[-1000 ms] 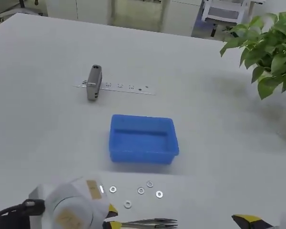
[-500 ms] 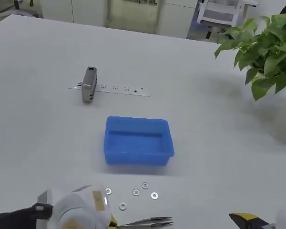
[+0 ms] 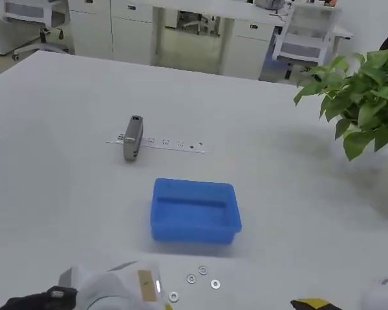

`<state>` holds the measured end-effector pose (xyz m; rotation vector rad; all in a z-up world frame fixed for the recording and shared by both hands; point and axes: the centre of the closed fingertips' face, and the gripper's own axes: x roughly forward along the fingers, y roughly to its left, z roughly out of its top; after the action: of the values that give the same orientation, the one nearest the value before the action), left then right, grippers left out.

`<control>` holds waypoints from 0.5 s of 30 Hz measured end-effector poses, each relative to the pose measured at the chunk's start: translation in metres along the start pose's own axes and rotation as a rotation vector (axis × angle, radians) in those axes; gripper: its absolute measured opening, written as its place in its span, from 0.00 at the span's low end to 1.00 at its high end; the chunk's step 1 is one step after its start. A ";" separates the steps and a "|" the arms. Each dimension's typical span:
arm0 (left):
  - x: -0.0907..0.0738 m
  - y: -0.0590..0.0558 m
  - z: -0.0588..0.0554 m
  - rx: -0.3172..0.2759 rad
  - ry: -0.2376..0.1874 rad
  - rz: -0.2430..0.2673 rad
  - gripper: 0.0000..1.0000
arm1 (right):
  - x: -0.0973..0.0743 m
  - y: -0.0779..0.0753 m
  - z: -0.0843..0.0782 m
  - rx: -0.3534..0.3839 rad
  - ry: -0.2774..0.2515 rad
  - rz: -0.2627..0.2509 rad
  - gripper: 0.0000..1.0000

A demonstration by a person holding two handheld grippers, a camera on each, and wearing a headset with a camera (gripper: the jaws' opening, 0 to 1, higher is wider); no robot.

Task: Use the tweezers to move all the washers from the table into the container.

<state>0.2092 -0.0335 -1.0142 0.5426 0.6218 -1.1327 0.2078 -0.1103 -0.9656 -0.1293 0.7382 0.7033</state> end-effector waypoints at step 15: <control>-0.025 -0.020 0.026 -0.003 -0.031 0.002 0.00 | -0.008 0.033 0.004 -0.050 -0.050 0.070 0.46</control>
<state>0.1874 -0.0410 -0.9799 0.5215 0.5962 -1.1363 0.1852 -0.0874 -0.9530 -0.1315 0.6796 0.7890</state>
